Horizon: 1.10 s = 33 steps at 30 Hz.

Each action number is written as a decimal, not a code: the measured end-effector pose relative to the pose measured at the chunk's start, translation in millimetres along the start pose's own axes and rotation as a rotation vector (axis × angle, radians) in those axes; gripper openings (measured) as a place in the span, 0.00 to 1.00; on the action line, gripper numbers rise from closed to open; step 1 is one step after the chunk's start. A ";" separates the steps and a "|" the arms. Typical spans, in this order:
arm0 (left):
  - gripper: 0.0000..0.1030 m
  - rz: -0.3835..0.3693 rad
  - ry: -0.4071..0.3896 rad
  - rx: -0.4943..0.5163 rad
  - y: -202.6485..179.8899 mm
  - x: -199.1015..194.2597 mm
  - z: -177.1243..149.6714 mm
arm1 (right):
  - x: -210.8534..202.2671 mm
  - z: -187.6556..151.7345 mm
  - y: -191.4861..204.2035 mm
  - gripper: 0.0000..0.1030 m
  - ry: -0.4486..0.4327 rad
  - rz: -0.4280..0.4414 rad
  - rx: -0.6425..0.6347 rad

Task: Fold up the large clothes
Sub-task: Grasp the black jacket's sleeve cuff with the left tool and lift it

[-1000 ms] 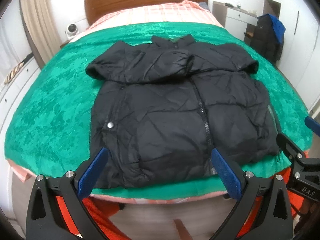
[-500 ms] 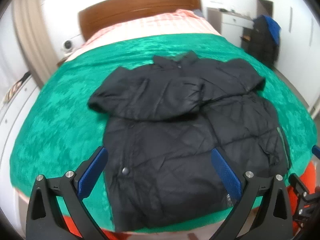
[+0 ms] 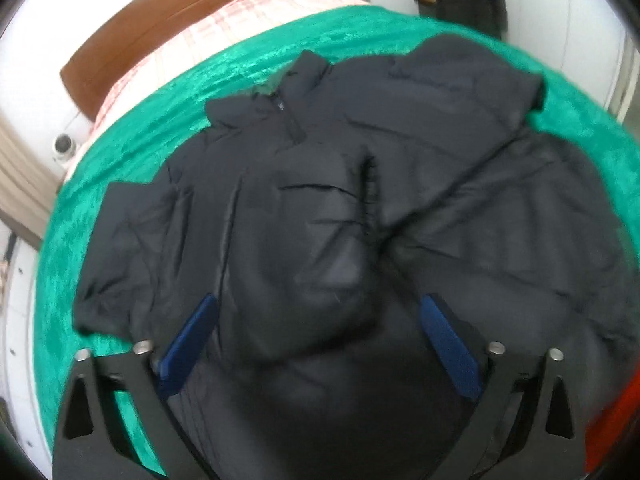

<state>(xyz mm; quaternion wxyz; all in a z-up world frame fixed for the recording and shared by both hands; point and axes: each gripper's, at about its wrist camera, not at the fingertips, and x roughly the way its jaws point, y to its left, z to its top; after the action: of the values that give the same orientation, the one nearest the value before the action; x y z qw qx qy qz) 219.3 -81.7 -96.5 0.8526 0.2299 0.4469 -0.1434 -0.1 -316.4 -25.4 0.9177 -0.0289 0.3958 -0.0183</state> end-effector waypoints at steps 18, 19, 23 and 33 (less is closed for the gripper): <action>0.26 0.284 -0.155 -0.675 278.7 -118.9 -94.7 | 9.7 -24.5 12.6 1.00 0.038 0.070 -0.026; 0.26 0.338 -0.130 -0.742 302.1 -115.9 -113.5 | 9.8 -25.1 13.8 1.00 0.040 0.069 -0.030; 0.25 0.532 -0.008 -0.951 366.4 -95.0 -178.9 | 11.6 -26.4 22.0 1.00 0.053 0.067 -0.055; 0.48 0.592 0.202 -1.083 385.5 -33.3 -248.0 | 8.6 -26.1 28.4 1.00 0.043 0.089 -0.092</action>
<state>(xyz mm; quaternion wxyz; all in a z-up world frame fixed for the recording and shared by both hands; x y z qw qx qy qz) 201.5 377.5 -89.9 0.8052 -0.1085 0.4520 0.3682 -12.8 -289.5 -51.4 0.9066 -0.0531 0.4167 0.0401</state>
